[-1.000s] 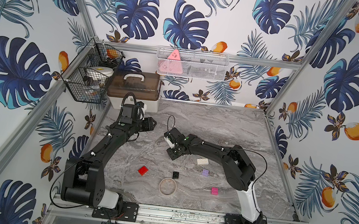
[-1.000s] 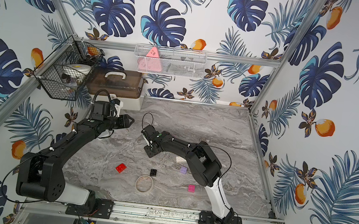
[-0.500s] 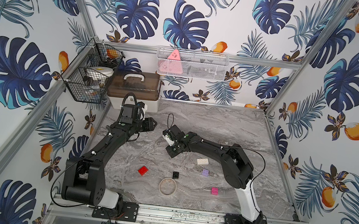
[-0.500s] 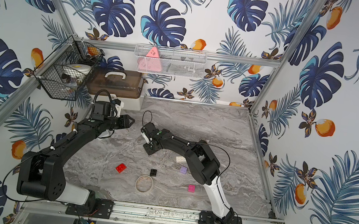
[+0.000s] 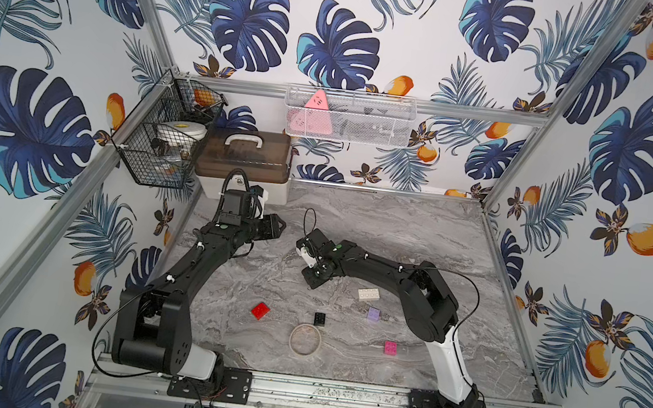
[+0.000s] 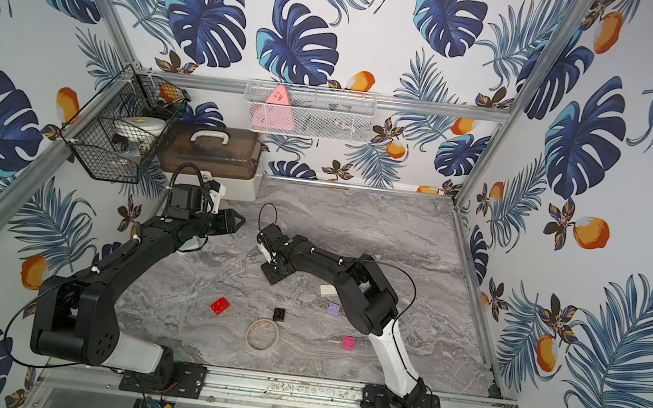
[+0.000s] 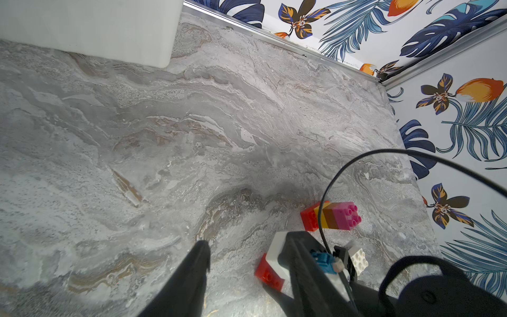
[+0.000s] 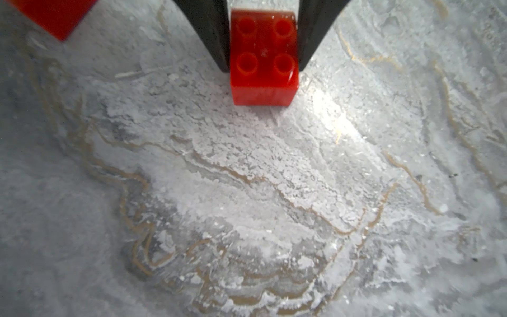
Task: Assemble the number 1 with lego
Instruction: Pick up the lego brick from the center of the board, then adjust the lego brick at the center of the board.
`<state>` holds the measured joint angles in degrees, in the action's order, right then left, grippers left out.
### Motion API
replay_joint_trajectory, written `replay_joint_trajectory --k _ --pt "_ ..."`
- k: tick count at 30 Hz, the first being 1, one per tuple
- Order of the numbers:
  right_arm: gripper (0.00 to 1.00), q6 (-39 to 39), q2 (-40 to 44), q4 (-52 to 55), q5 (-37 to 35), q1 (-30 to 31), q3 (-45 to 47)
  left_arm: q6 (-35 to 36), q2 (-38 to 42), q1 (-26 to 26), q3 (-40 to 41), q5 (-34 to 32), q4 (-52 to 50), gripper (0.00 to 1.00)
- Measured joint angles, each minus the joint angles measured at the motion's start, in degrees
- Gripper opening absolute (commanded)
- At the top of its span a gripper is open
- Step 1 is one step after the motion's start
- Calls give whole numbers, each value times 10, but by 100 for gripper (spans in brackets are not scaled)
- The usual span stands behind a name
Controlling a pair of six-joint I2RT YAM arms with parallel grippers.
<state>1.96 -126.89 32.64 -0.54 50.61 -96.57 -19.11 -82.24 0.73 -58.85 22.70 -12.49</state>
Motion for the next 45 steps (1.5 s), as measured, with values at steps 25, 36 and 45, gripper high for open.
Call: replay_joint_trajectory --k 25,36,45 --pt "17 -315 205 146 106 -185 -17 27 -9 68 6 28 4 50" --pt "15 -332 216 151 123 -287 6 11 -53 247 33 38 1 26" --pt "15 -292 216 122 151 -298 28 -128 -140 300 41 8 64 10"
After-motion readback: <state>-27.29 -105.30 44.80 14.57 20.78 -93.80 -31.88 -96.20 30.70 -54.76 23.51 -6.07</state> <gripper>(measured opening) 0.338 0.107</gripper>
